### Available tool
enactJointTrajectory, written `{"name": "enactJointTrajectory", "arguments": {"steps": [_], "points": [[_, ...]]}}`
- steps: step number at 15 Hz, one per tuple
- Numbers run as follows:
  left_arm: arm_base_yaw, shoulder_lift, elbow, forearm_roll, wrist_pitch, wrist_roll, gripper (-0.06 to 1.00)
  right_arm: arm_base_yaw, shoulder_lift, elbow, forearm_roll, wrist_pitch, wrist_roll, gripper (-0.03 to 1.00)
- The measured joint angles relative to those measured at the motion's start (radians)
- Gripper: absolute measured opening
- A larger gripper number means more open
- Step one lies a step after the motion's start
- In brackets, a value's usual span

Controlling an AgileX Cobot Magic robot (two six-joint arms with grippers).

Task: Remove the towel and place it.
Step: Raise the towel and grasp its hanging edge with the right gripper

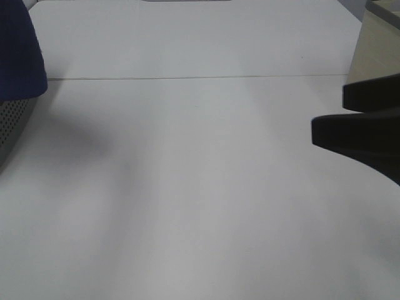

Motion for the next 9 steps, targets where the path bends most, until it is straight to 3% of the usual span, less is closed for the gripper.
{"name": "enactJointTrajectory", "arguments": {"steps": [2,4,6,9], "points": [[0.000,0.000,0.000,-0.077,-0.013,0.001,0.00,0.000,0.190,0.000,0.271,0.044,-0.326,0.74],[0.000,0.012,0.000,-0.201,-0.057,0.038,0.00,0.000,0.335,-0.009,0.392,0.133,-0.514,0.74],[-0.001,0.046,0.000,-0.273,-0.070,0.075,0.00,0.000,0.449,-0.049,0.401,0.210,-0.575,0.74],[-0.004,0.097,0.000,-0.315,-0.119,0.081,0.00,0.001,0.659,-0.194,0.417,0.295,-0.594,0.74]]}}
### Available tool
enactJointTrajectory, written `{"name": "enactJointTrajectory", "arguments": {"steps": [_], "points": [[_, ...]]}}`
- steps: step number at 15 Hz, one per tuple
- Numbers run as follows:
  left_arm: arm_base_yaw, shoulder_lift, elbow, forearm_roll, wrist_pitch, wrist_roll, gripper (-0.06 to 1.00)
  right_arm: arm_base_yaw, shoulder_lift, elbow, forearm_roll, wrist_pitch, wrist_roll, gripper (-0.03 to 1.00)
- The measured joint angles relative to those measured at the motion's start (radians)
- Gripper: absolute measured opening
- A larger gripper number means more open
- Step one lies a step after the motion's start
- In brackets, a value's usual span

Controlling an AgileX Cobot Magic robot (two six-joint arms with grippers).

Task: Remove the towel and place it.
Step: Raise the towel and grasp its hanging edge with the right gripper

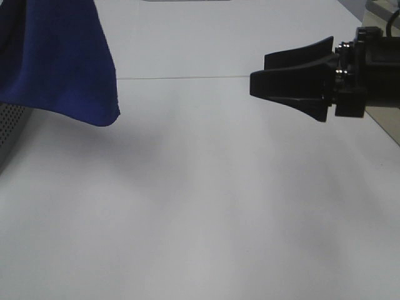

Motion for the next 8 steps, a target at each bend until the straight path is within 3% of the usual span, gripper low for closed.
{"name": "enactJointTrajectory", "arguments": {"steps": [2,8], "points": [[-0.002,0.020,0.000,-0.055,-0.040,0.006,0.00,0.088,0.175,-0.170,0.005,-0.006,0.000,0.74],[-0.005,0.024,0.000,-0.135,-0.072,0.069,0.00,0.268,0.405,-0.455,0.005,-0.059,0.045,0.74]]}}
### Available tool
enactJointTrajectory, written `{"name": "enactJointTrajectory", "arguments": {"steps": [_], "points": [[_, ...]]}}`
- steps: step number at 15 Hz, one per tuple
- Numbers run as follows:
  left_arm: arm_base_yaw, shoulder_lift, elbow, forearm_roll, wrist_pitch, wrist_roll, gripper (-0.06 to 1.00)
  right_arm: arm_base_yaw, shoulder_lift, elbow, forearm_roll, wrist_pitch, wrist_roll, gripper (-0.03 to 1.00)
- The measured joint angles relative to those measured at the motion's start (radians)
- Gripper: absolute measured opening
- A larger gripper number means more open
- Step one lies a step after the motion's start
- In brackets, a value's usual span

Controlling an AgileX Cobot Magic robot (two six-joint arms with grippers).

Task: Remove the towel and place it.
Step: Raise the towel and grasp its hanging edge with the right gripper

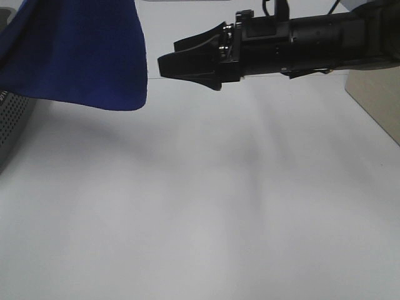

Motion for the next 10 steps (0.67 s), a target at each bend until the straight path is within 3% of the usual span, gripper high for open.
{"name": "enactJointTrajectory", "arguments": {"steps": [4,10], "points": [[0.000,0.000,0.000,-0.025,-0.029,0.004,0.00,0.086,0.129,-0.121,0.000,-0.005,0.002,0.74],[0.000,0.000,0.000,-0.025,-0.082,0.005,0.00,0.089,0.185,-0.130,-0.001,0.023,0.011,0.71]]}}
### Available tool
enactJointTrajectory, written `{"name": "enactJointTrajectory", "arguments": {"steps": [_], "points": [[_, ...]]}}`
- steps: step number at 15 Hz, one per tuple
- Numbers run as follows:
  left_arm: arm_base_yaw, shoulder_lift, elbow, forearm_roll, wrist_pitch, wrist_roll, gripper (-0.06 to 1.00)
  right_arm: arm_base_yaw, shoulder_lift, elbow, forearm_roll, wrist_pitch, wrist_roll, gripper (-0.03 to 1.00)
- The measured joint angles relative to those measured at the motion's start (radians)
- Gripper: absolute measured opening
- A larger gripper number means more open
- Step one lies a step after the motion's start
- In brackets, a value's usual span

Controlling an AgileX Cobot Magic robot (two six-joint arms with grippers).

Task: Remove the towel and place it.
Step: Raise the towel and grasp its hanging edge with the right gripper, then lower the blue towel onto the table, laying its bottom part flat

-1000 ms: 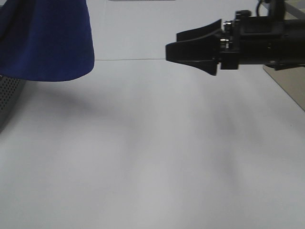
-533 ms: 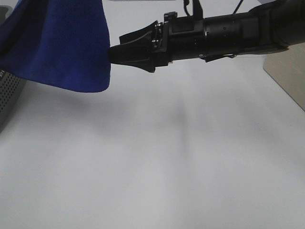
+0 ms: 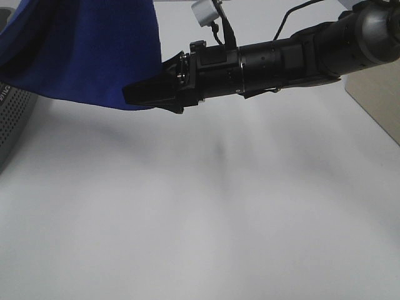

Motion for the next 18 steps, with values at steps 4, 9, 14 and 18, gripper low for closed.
{"name": "enactJointTrajectory", "arguments": {"steps": [4,9,14,18], "points": [[0.000,0.000,0.000,0.027,0.000,0.000,0.00,0.000,0.000,0.000,-0.001,0.020,0.013,0.37],[0.000,0.000,0.000,0.045,0.001,-0.001,0.00,0.000,0.000,0.000,-0.034,0.022,0.086,0.02],[0.000,0.000,0.000,0.042,0.001,-0.002,0.00,0.000,-0.009,-0.002,-0.057,0.015,0.243,0.02],[0.000,0.019,0.000,0.048,-0.008,-0.069,0.00,0.000,-0.091,-0.002,-0.239,-0.154,0.527,0.02]]}}
